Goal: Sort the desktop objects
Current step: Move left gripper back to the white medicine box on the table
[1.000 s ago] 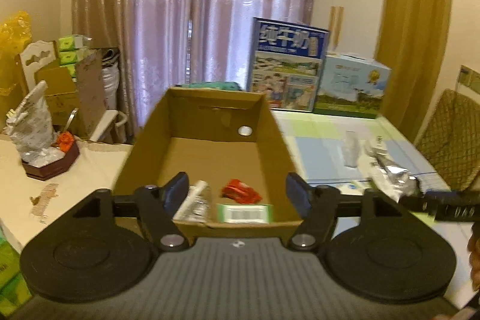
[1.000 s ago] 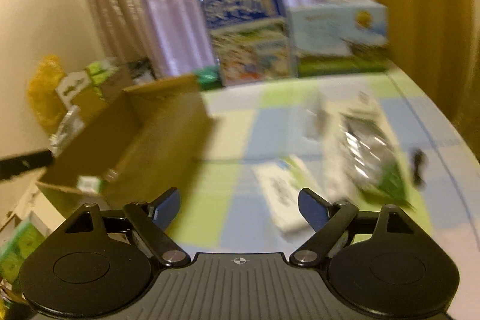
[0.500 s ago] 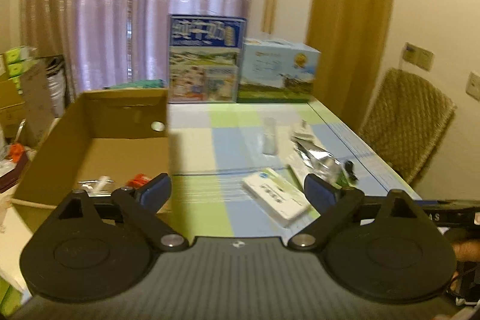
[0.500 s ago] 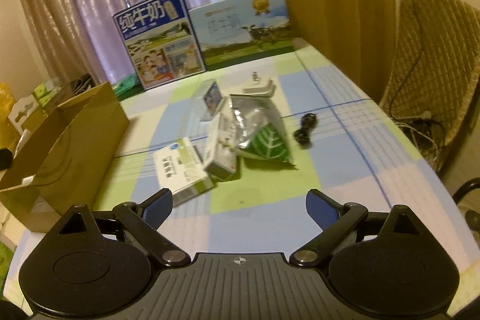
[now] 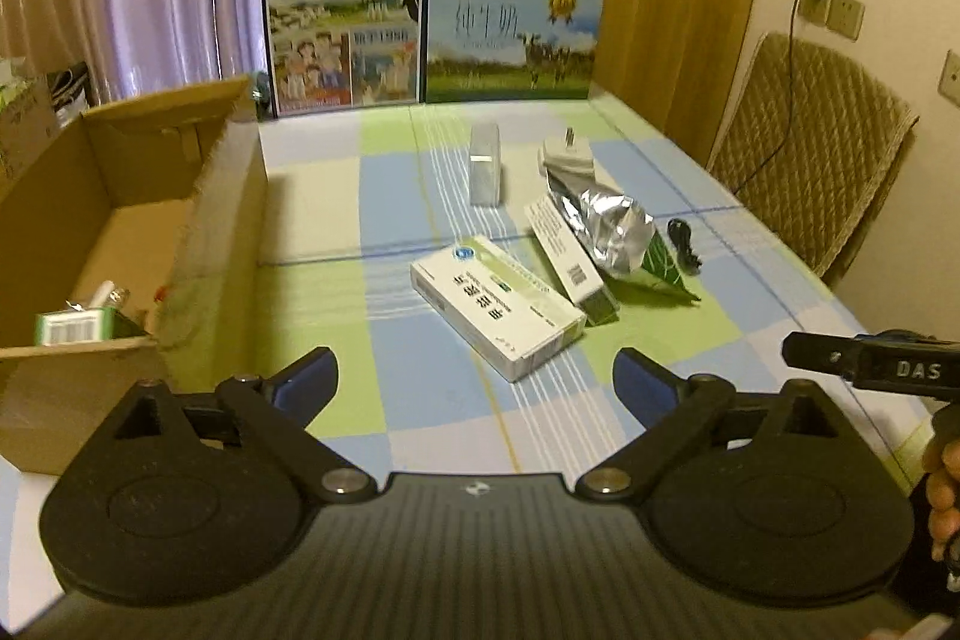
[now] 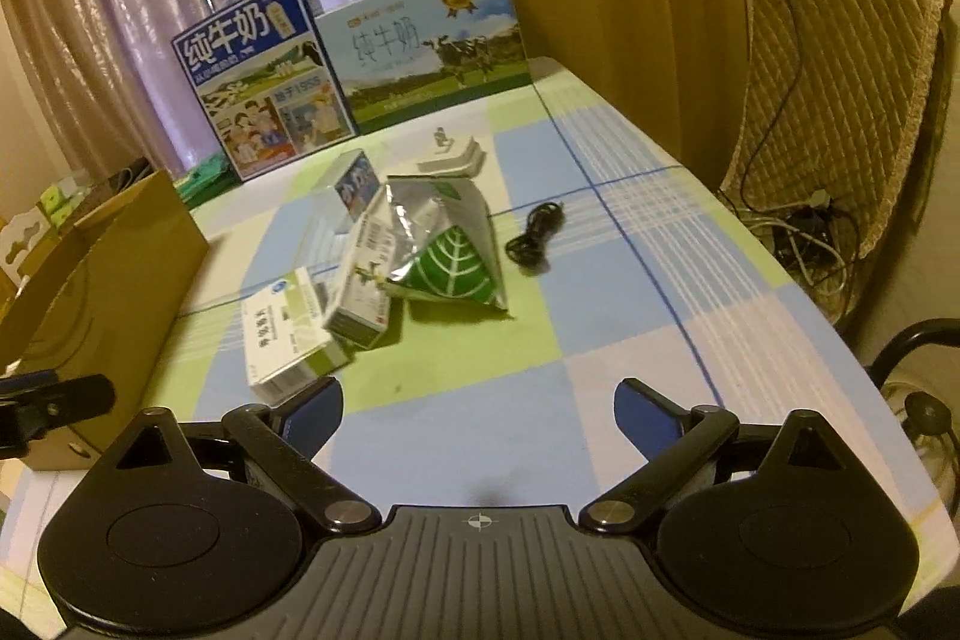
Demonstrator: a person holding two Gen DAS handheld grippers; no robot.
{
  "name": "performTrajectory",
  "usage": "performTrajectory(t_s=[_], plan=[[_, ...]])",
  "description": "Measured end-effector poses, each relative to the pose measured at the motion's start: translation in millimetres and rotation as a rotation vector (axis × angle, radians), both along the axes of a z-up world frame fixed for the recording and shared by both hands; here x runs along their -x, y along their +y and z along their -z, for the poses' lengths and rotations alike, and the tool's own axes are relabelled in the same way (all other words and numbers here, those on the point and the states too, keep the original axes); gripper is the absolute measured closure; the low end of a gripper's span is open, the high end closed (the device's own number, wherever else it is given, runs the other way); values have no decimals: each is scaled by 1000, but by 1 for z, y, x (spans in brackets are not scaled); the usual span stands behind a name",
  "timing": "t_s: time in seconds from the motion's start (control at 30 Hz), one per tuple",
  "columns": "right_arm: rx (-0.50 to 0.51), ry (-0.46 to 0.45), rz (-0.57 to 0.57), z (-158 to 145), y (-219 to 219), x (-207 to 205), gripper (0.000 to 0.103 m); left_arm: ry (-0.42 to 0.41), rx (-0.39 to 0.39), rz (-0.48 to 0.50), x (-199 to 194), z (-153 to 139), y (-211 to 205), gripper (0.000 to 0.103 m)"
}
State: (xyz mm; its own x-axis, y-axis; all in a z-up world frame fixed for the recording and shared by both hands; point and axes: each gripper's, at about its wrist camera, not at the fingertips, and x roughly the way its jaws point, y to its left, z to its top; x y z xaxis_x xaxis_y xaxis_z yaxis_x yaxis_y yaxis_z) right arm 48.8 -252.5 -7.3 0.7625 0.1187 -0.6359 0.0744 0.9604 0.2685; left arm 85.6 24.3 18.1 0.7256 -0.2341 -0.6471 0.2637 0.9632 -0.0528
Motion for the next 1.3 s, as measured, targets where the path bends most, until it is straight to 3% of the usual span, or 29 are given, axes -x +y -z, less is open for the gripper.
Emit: performTrajectory(t_s=[0.5, 1.3], plan=[[57, 16, -6, 21, -23, -46, 8, 41, -44, -3, -50, 51, -46, 6], [82, 20, 7, 38, -36, -98, 8, 39, -118, -74, -109, 99, -84, 6]])
